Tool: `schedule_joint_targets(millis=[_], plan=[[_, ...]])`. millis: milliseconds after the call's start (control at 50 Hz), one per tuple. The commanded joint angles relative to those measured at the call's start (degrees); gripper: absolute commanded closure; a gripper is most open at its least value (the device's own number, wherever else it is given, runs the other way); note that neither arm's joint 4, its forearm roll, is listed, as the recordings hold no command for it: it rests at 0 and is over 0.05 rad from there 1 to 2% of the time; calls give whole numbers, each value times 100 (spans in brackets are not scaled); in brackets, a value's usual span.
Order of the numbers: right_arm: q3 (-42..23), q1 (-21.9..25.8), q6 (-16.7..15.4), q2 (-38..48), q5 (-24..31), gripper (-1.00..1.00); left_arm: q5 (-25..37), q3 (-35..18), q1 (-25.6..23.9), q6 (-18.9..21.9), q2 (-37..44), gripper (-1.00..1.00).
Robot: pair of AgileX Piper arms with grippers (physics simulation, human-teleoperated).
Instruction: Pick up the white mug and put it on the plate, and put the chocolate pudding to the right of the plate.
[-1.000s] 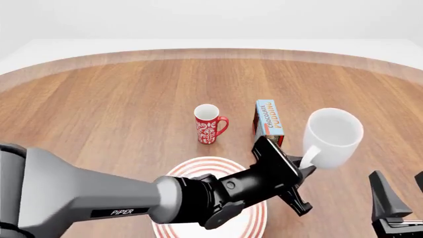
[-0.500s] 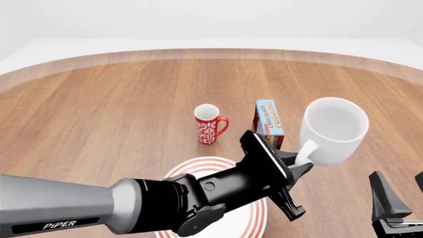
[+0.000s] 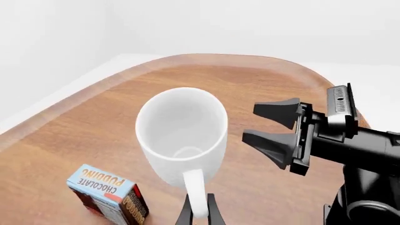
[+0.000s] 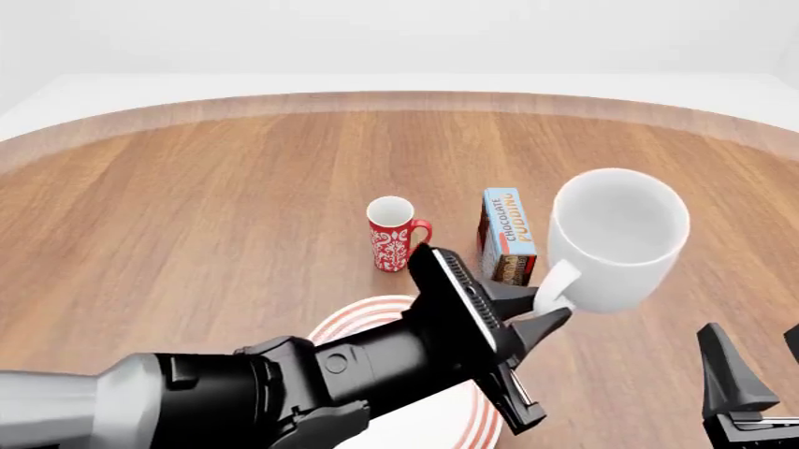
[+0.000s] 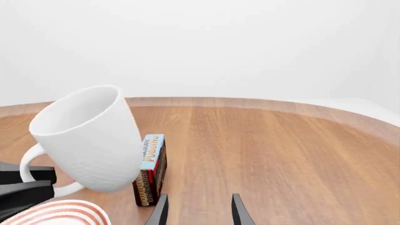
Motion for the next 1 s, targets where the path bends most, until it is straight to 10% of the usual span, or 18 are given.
schedule_joint_targets(millis=[20, 1000], plan=[[0, 2, -1, -3, 2, -100, 11, 291, -9, 62, -384, 100], [0, 2, 0, -2, 3, -100, -237, 1690, 598, 153, -1798, 100]])
